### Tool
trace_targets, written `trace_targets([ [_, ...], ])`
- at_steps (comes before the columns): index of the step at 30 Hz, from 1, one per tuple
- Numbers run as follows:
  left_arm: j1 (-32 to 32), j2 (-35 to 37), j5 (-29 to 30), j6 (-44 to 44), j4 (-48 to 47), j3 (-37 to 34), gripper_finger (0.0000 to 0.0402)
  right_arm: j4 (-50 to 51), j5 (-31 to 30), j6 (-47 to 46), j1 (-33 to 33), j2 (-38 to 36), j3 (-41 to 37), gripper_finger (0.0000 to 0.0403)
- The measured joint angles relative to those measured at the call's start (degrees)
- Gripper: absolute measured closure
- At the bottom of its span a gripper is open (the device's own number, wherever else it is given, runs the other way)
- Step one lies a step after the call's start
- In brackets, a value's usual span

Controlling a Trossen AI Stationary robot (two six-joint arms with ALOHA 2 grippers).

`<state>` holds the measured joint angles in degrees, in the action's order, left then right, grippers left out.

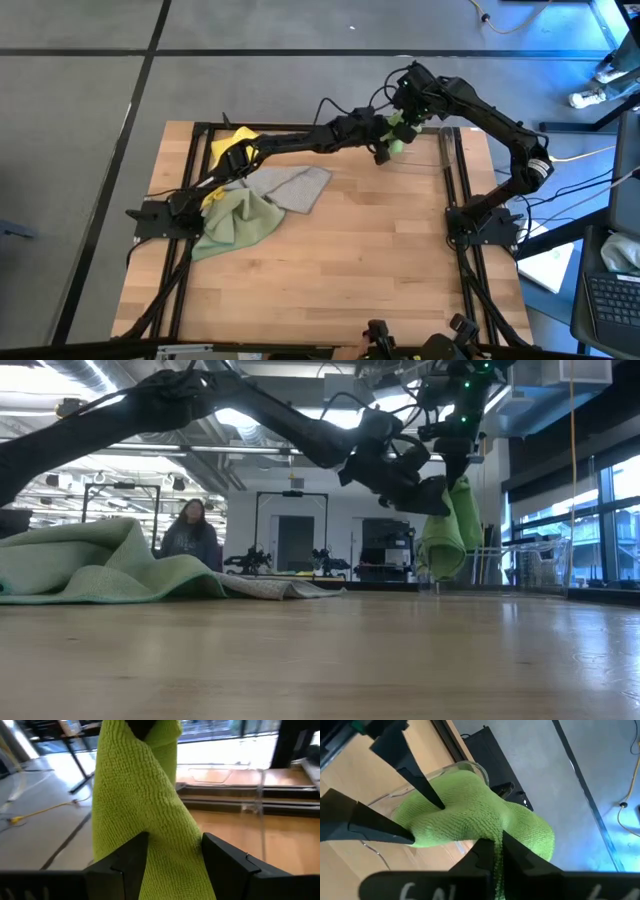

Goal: Fold microfiber towels
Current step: Put the green cloth into the transparent bin

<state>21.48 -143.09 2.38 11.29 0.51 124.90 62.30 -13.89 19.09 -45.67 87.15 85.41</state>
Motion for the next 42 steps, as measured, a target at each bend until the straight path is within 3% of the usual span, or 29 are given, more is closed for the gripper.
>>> trace_targets([
  [3, -0.4, 0.0, 3.7, 0.1, 0.0, 0.0, 0.0219, -0.1, 0.0, 0.0, 0.0, 0.0, 0.0, 0.0386],
  [10, -1.3, 0.0, 6.1, -3.7, 2.8, 0.0, 0.0219, -1.3, 0.0, -1.3, 0.1, 0.0, 0.0, 0.0386],
  [31, -2.1, 0.0, 6.2, -9.6, 2.8, 0.0, 0.0222, -1.4, -0.2, -2.3, 1.7, -0.1, 0.0, 0.0386],
  [36, -2.5, 0.1, 6.1, -8.4, 2.8, 0.1, 0.0246, -1.3, 0.0, -1.9, 1.7, -1.4, -0.1, 0.0386],
  [42, -3.5, 0.1, 5.0, 0.6, -0.5, 0.1, 0.0314, 0.3, 0.0, -2.6, 1.7, -3.0, -0.1, 0.0386],
])
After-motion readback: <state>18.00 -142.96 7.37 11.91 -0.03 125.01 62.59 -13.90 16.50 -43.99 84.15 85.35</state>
